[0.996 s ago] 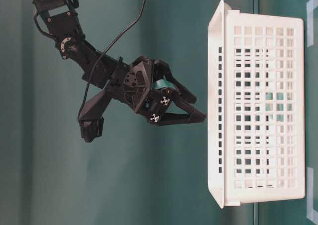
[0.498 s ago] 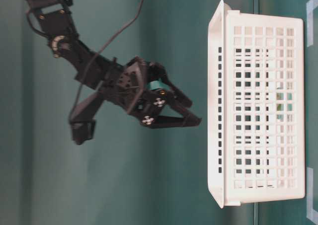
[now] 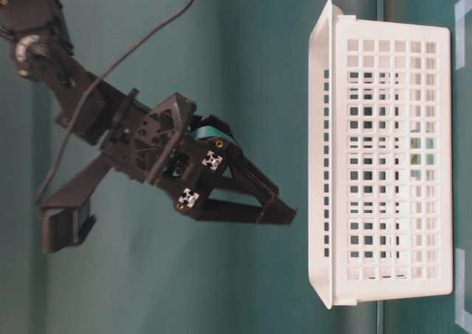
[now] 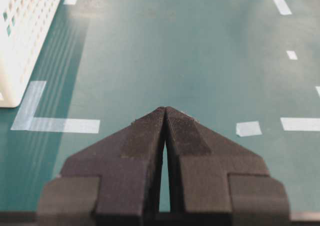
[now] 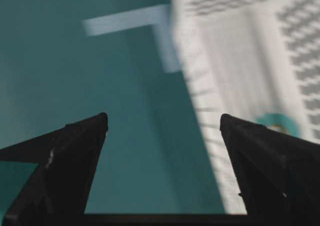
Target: Put the tape into the white basket.
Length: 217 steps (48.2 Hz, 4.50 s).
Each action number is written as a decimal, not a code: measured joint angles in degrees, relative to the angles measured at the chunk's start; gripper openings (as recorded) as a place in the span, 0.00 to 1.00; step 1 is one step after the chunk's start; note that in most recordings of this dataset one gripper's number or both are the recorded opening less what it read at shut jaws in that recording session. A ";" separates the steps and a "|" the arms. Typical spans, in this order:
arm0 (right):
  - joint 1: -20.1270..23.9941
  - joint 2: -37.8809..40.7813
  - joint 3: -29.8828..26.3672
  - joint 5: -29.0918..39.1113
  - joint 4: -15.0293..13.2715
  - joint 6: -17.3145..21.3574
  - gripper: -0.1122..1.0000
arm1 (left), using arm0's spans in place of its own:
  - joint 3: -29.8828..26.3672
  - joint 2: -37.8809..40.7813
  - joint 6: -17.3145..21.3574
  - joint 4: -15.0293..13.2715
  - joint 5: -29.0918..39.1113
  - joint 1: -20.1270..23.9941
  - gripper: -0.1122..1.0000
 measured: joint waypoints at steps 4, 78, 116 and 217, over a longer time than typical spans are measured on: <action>2.81 0.00 -0.09 0.00 0.00 0.00 0.95 | 0.00 0.00 0.00 0.00 0.00 0.09 0.01; 10.46 -17.31 16.96 -9.32 -1.85 0.09 0.95 | 0.18 0.00 0.00 0.00 0.00 0.00 0.01; 9.40 -34.89 37.09 -28.65 -1.49 1.05 0.95 | 0.09 0.00 0.00 0.00 0.00 0.53 0.01; 8.09 -74.00 77.87 -41.57 -2.02 4.39 0.94 | 0.18 0.00 0.00 0.09 0.00 1.58 0.01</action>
